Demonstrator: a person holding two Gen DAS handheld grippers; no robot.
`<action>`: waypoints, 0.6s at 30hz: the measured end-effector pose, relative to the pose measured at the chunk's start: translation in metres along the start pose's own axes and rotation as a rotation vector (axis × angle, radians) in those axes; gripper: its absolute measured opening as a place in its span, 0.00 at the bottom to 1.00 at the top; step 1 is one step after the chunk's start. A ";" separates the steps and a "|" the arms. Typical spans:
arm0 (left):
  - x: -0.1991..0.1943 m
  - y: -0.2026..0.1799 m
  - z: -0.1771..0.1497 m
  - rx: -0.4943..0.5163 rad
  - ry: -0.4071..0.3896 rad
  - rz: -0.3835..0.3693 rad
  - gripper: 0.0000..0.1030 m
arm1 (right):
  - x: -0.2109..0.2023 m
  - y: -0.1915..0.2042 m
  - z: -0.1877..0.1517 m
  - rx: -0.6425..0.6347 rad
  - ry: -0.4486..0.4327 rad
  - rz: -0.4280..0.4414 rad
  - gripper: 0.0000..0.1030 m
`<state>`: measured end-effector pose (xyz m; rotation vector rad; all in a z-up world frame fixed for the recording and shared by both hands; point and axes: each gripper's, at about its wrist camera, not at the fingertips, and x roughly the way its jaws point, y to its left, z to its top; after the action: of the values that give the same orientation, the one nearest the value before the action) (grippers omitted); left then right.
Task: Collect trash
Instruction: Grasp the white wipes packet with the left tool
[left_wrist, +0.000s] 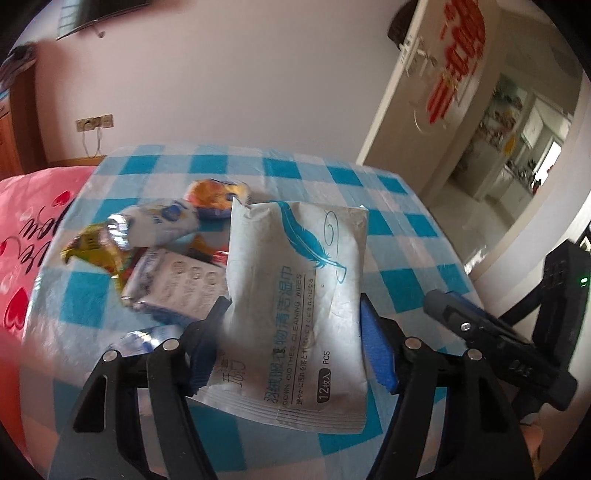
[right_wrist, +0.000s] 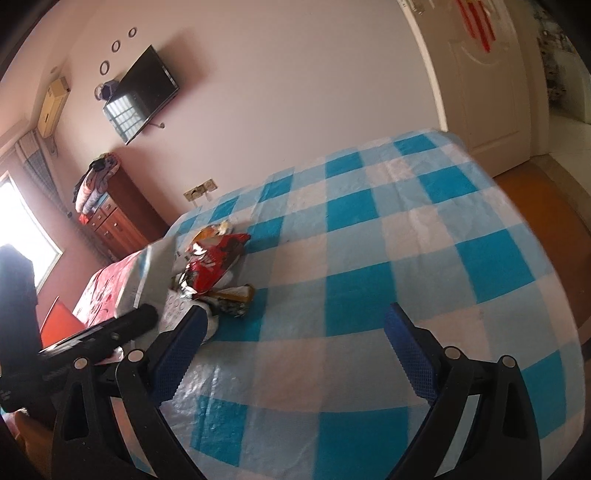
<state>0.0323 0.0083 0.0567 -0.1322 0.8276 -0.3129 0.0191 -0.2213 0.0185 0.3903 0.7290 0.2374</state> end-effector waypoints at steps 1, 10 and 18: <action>-0.006 0.004 0.000 -0.008 -0.013 0.005 0.67 | 0.003 0.004 0.000 0.002 0.012 0.016 0.92; -0.045 0.049 -0.005 -0.071 -0.075 0.053 0.67 | 0.028 0.037 0.010 0.026 0.094 0.118 0.92; -0.068 0.078 -0.013 -0.096 -0.127 0.100 0.67 | 0.076 0.070 0.034 -0.010 0.145 0.118 0.92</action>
<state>-0.0031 0.1040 0.0769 -0.1981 0.7209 -0.1686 0.0921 -0.1409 0.0267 0.4100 0.8481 0.3831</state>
